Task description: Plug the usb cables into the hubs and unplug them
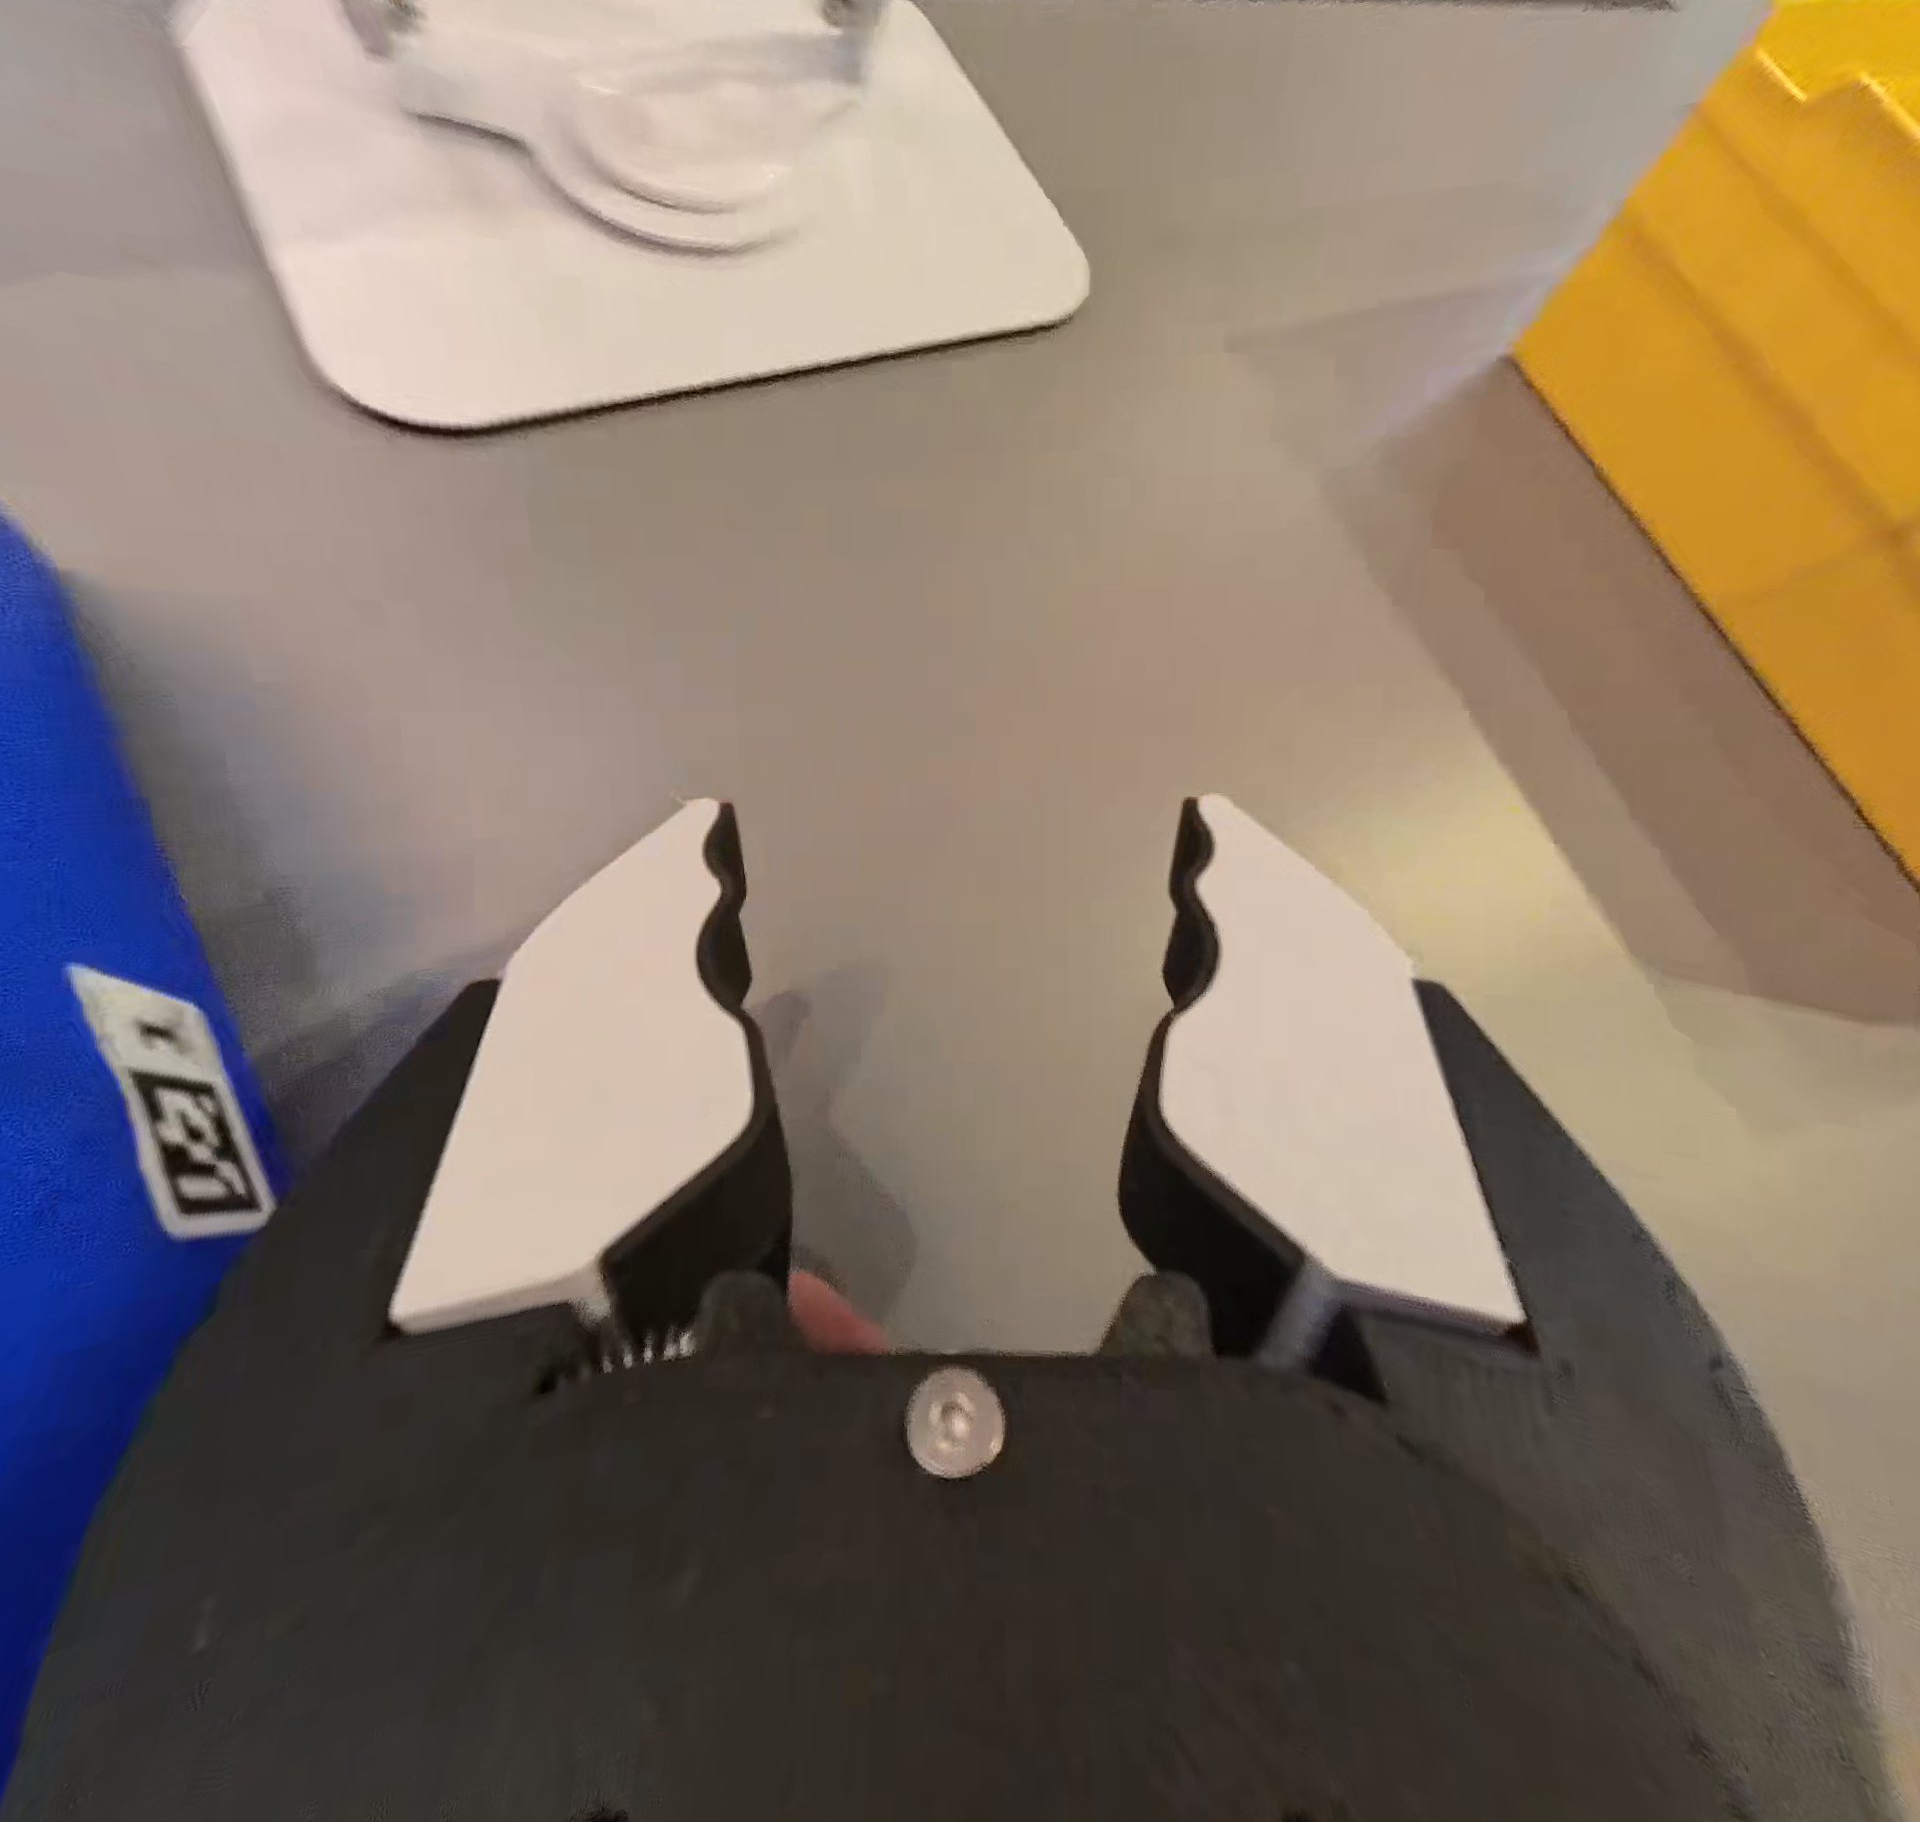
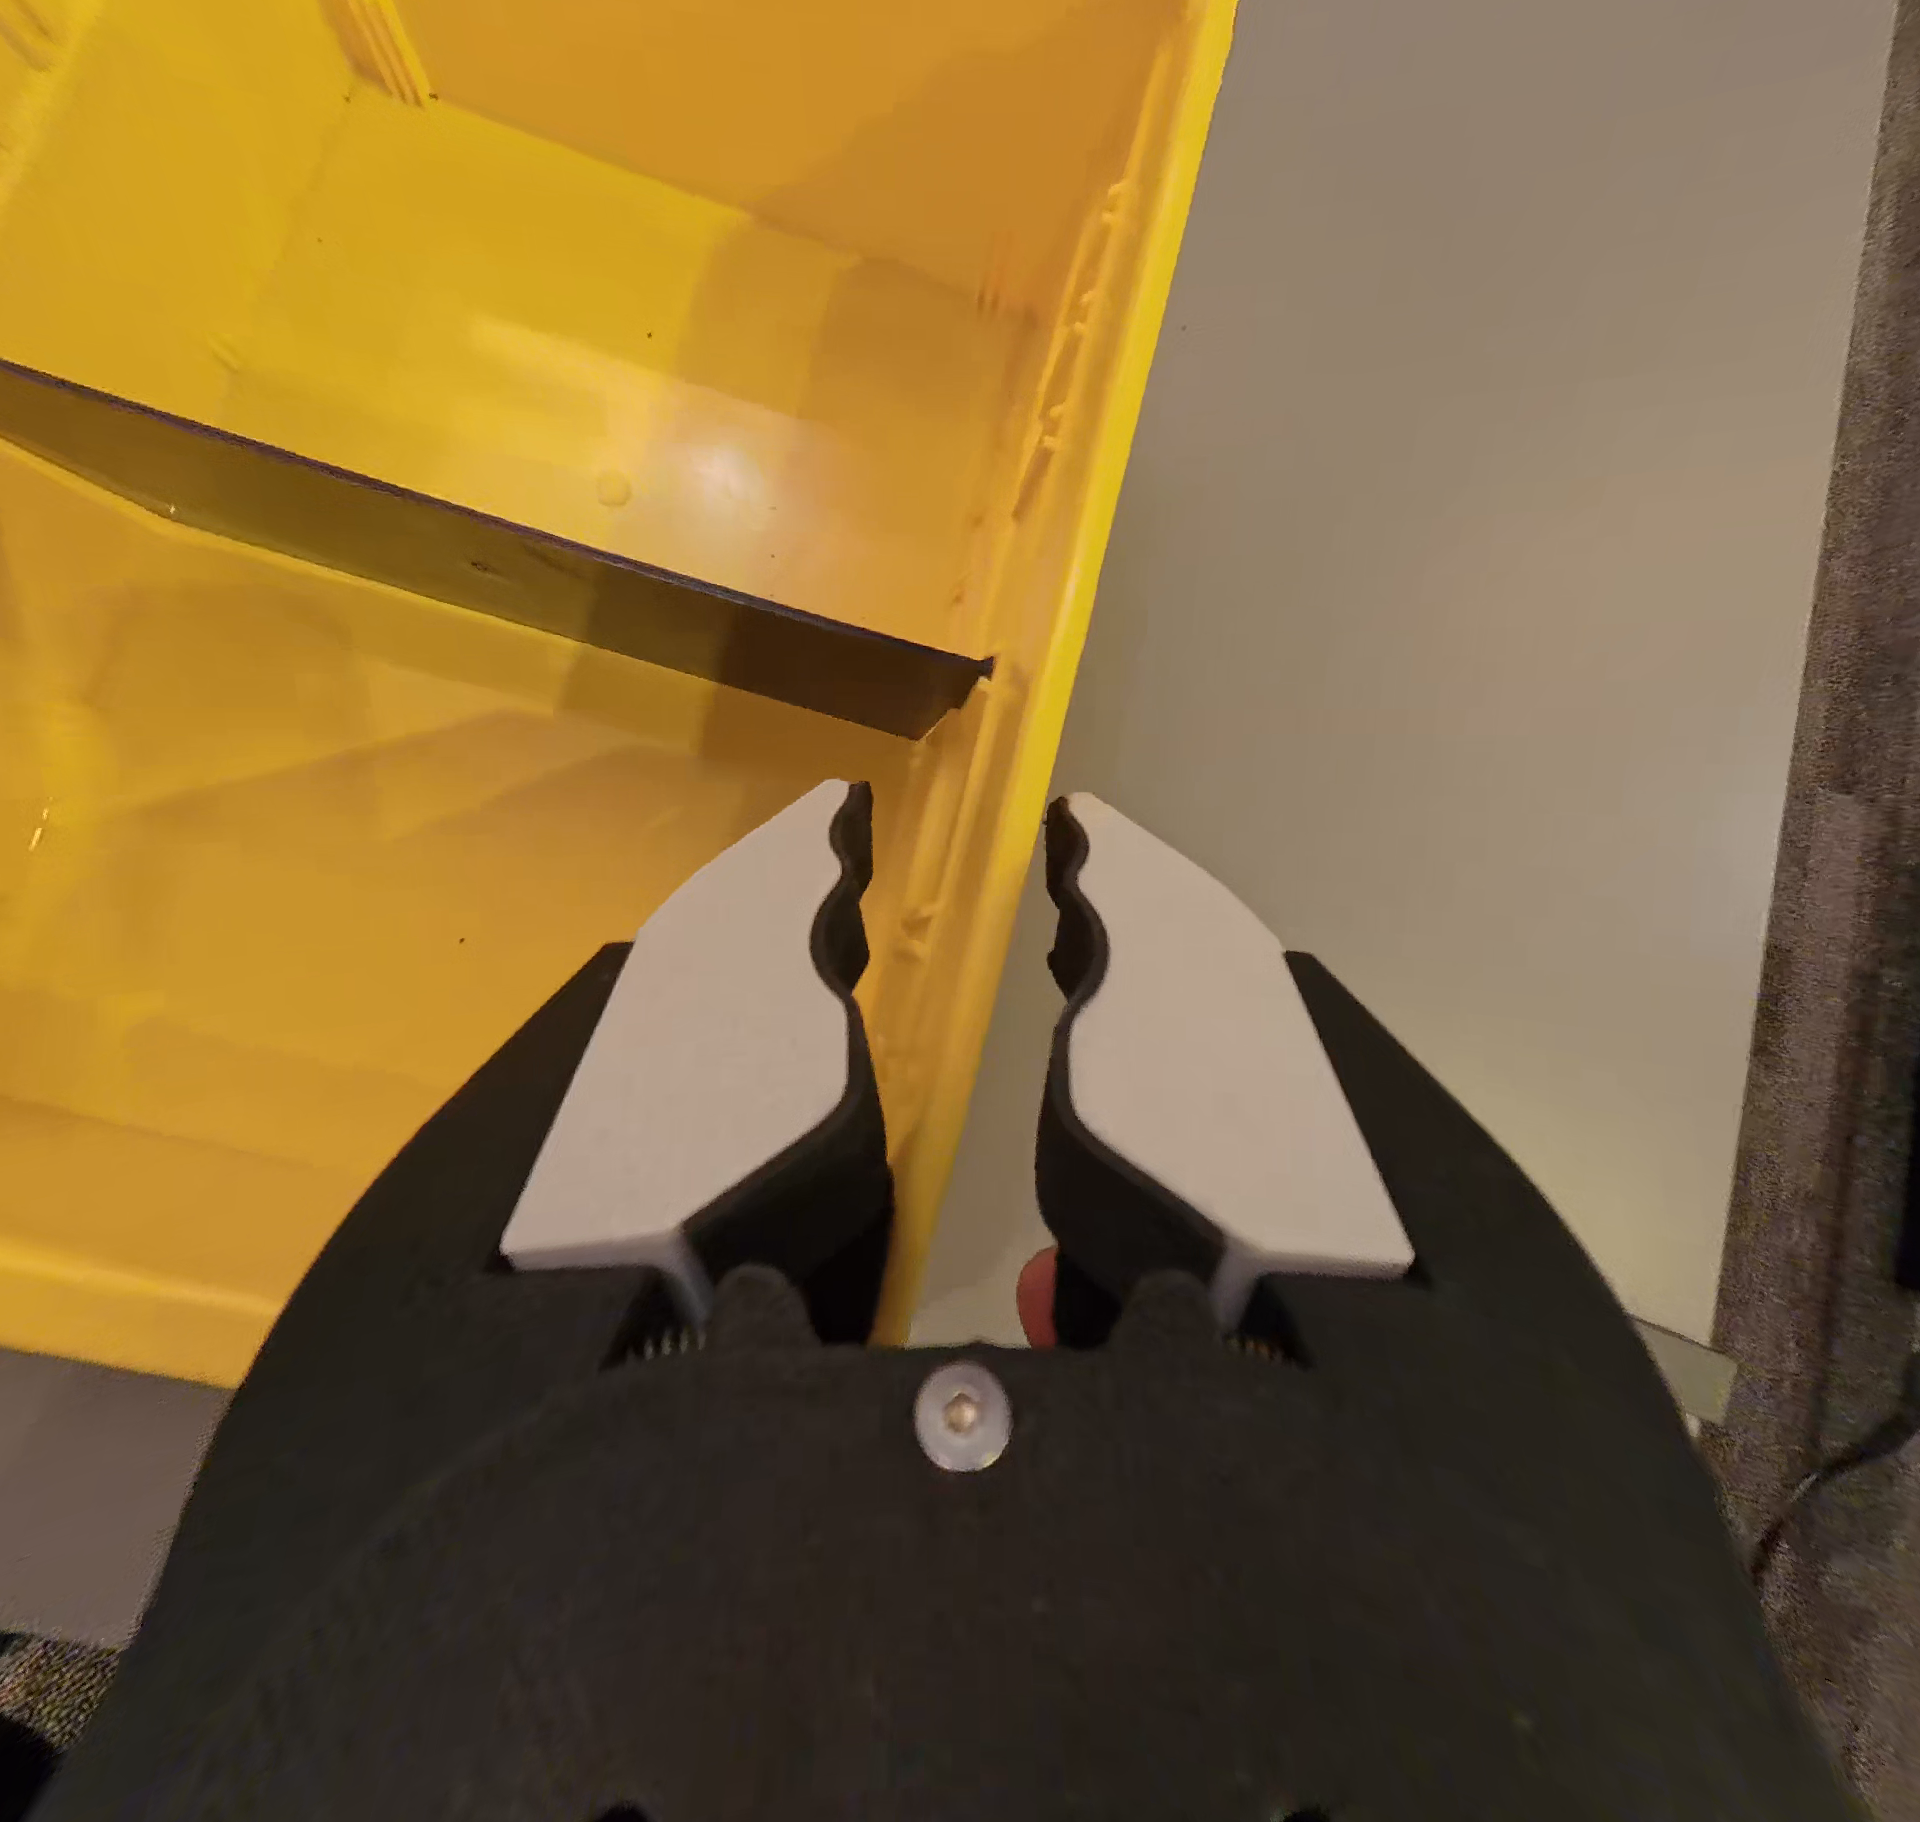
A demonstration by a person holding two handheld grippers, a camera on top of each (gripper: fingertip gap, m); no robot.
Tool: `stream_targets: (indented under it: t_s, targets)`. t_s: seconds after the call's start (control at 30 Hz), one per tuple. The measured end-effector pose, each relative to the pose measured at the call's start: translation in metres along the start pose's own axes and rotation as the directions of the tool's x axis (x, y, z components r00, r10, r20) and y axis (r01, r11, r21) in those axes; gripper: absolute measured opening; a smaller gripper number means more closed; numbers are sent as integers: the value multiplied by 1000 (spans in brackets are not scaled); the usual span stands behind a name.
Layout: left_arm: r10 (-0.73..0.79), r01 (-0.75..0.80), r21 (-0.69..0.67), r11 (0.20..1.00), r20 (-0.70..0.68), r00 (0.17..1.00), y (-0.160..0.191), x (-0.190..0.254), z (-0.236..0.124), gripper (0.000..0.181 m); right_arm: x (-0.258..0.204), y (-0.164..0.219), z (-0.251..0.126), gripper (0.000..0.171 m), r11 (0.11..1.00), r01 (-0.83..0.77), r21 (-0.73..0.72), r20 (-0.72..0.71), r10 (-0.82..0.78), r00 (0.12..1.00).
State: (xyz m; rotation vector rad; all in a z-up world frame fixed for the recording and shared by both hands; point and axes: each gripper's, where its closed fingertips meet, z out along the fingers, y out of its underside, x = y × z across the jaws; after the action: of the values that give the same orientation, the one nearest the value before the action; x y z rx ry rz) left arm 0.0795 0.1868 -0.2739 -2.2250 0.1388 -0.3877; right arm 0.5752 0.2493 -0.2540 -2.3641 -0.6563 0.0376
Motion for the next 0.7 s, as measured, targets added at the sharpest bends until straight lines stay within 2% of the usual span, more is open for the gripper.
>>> stream_targets:
  t_s: [0.03, 0.1, 0.13, 0.2, 0.27, 0.37, 0.47, 0.53, 0.63, 0.7]
  targets:
    - [3, -3, 0, 1000, 18, 1000, -1, -8, -1, 80, 4, 1, 0, 31, 1000, 3, -2, -10, -3, 1000]
    - [-25, 24, 13, 1000, 41, 999, -5, -21, -3, 82, 10, 1, 0, 30, 1000, 10, 8, -29, -9, 1000]
    - [-30, 29, 18, 999, 42, 999, -5, -24, -4, 81, 16, 1, -1, 36, 1000, 28, 12, -61, -27, 998]
    - [33, -33, 1, 999, 81, 996, -4, -34, -4, 85, 28, -5, -10, 51, 995, 92, 49, -156, -84, 984]
    - [33, -33, -3, 999, 56, 998, -6, -34, -6, 85, 29, -15, -28, 62, 989, 134, 61, -213, -118, 970]
    - [69, -69, -2, 998, 27, 997, -8, -26, -9, 99, 3, -45, -62, 86, 967, 230, 112, -260, -195, 946]
    - [121, -120, -69, 990, 8, 993, 5, -16, -6, 120, -76, -82, -88, 101, 937, 265, 229, -95, -249, 964]
    - [147, -144, -112, 983, 16, 989, 14, -12, -2, 125, -144, -98, -94, 109, 911, 305, 279, 31, -325, 945]
    - [205, -200, -181, 963, 9, 979, 33, -2, 7, 134, -245, -104, -83, 114, 894, 318, 316, 262, -405, 876]
    - [201, -199, -204, 959, -9, 980, 41, 6, 10, 134, -294, -105, -70, 113, 884, 332, 330, 346, -440, 829]
